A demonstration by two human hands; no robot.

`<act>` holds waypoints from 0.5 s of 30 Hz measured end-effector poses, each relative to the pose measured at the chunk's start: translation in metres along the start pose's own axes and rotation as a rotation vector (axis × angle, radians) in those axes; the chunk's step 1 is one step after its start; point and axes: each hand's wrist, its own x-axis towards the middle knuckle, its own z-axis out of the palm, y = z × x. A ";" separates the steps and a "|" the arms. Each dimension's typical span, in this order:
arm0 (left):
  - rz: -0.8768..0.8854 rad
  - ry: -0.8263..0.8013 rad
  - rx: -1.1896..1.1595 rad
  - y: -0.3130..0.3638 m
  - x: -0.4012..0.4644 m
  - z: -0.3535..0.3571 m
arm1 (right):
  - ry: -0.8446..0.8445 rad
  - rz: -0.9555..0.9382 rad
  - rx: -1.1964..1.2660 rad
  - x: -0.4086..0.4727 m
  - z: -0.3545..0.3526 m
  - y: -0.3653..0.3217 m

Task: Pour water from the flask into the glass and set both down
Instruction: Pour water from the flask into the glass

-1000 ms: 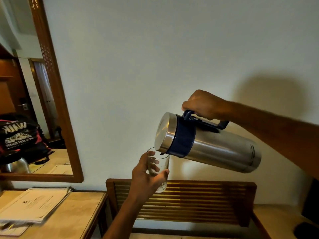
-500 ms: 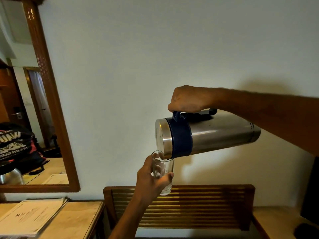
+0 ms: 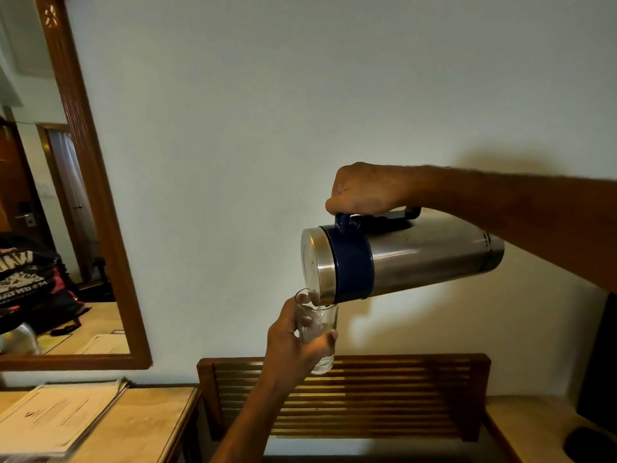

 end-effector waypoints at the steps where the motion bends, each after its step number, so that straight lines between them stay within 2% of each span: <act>1: 0.004 0.001 -0.005 -0.001 -0.001 -0.001 | -0.004 0.004 0.011 0.000 0.001 0.002; 15: -0.029 -0.045 -0.063 -0.005 -0.001 0.010 | -0.041 0.024 0.046 0.001 0.011 0.015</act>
